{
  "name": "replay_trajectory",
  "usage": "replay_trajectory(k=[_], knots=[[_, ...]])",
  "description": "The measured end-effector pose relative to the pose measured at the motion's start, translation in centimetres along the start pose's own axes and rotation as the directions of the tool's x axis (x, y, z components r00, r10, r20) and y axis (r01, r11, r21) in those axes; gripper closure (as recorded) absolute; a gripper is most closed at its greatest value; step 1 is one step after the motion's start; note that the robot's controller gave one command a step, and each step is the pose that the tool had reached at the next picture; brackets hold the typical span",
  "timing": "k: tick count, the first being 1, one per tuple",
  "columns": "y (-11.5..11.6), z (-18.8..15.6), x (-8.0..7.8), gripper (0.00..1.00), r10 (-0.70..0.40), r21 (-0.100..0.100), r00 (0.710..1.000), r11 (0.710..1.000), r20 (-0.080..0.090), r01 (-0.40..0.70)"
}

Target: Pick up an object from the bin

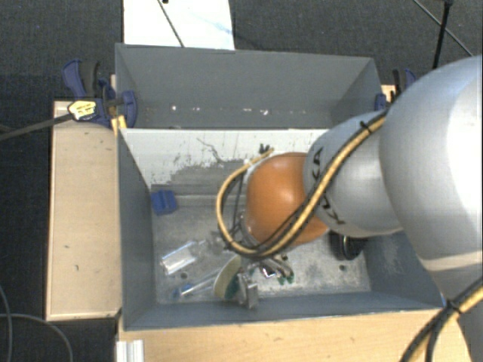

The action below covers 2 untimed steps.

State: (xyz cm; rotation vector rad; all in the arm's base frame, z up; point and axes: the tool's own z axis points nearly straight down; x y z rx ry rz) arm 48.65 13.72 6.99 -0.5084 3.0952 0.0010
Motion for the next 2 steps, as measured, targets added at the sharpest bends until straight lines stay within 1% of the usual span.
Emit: replay_trajectory(k=[1,2], knots=[[0.1,0.0,0.2,1.00,0.002,-0.001,1.000,1.000,-0.002,-0.002],[-5.5,-24.3,-0.8,1.00,0.022,0.002,1.000,1.000,0.007,-0.022]])
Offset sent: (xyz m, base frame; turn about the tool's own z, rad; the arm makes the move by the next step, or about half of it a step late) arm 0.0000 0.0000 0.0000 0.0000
